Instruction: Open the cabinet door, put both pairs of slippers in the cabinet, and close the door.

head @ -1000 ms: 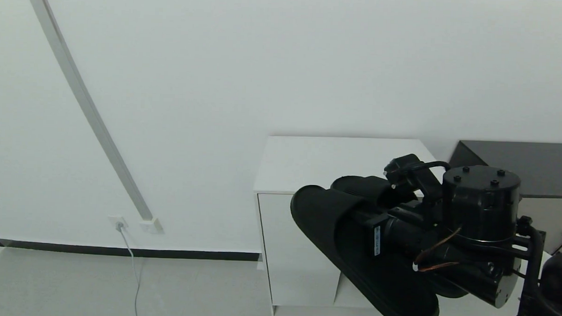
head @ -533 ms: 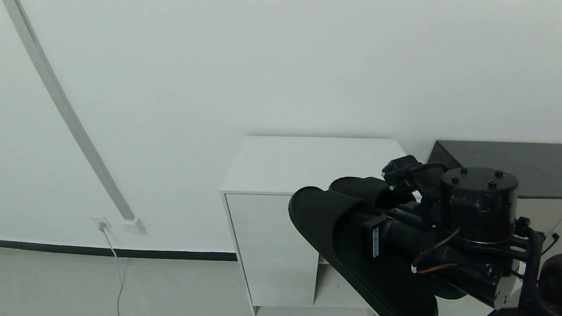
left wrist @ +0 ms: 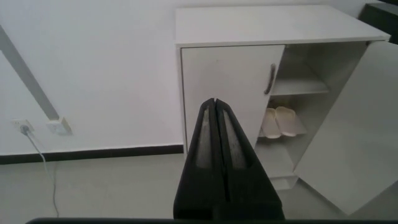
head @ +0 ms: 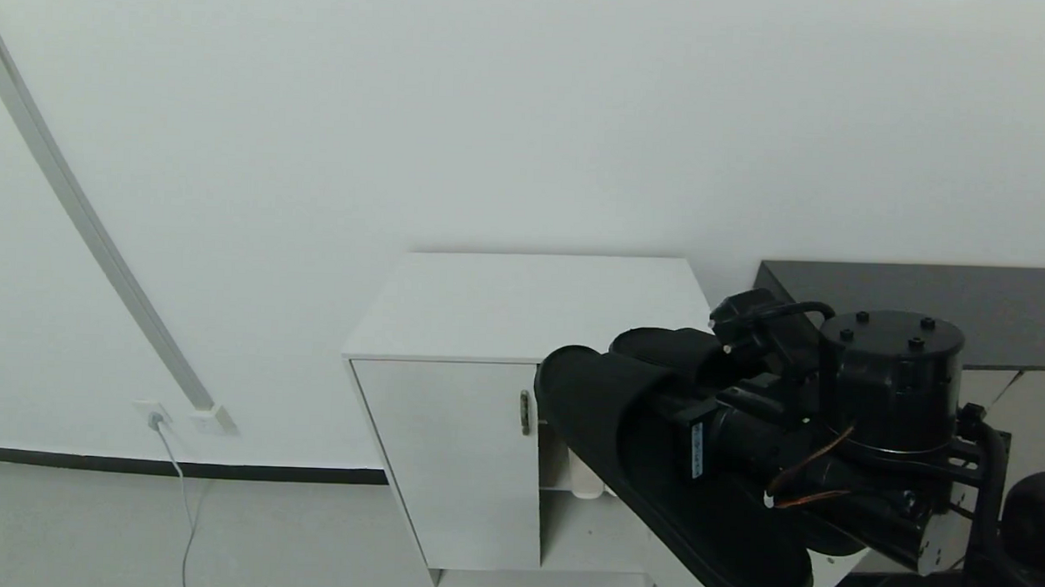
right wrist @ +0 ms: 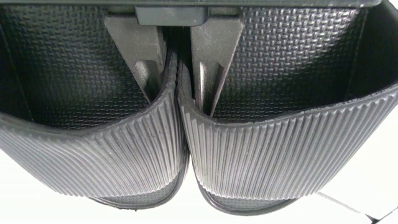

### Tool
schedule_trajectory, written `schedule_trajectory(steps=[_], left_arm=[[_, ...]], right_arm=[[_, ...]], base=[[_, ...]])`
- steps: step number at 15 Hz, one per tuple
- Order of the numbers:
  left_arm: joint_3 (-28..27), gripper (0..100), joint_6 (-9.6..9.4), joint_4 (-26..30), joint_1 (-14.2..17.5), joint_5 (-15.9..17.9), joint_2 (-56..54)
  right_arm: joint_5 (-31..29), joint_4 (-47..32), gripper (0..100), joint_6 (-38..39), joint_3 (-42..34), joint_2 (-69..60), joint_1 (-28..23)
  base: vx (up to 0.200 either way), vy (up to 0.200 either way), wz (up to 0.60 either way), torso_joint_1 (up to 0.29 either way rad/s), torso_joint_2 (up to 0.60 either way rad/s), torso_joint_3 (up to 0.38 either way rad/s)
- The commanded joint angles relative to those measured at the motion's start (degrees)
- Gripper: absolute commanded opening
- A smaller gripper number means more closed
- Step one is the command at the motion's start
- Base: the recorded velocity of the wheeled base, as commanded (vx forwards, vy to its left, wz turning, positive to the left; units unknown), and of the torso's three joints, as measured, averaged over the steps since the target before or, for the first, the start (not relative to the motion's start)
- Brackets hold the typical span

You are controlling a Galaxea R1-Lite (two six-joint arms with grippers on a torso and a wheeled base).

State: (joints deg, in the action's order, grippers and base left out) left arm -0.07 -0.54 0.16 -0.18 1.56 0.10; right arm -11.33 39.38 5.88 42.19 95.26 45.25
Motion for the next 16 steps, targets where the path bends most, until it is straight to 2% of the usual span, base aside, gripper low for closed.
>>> schedule_trajectory(steps=[1,2,8,11,16], left_arm=[[0.07,0,0.01,0.02,0.01,0.02,-0.01],[0.07,0,0.01,0.02,0.01,0.02,-0.01],[0.07,0,0.01,0.02,0.01,0.02,-0.01],[0.07,0,0.10,-0.07,0.01,0.02,-0.01],[-0.01,0,0.45,-0.07,0.01,-0.07,-0.01]], right_arm=[[-0.01,0.00,0,0.01,-0.09,0.10,0.01],[-0.01,0.00,0,0.01,0.00,0.19,0.01],[-0.01,0.97,0,-0.08,-1.23,0.19,0.28],[-0.10,1.05,0,-0.16,-1.59,0.81,0.45],[-0.01,1.05,0,-0.25,-1.94,1.16,0.72]], base=[[0.000,-0.200,0.00,0.007,0.00,-0.007],[0.000,-0.200,0.00,0.007,0.00,0.002],[0.000,0.000,0.00,0.000,0.00,0.000],[0.000,0.200,0.00,-0.003,0.00,0.004],[0.000,0.000,0.00,0.000,0.00,0.000]])
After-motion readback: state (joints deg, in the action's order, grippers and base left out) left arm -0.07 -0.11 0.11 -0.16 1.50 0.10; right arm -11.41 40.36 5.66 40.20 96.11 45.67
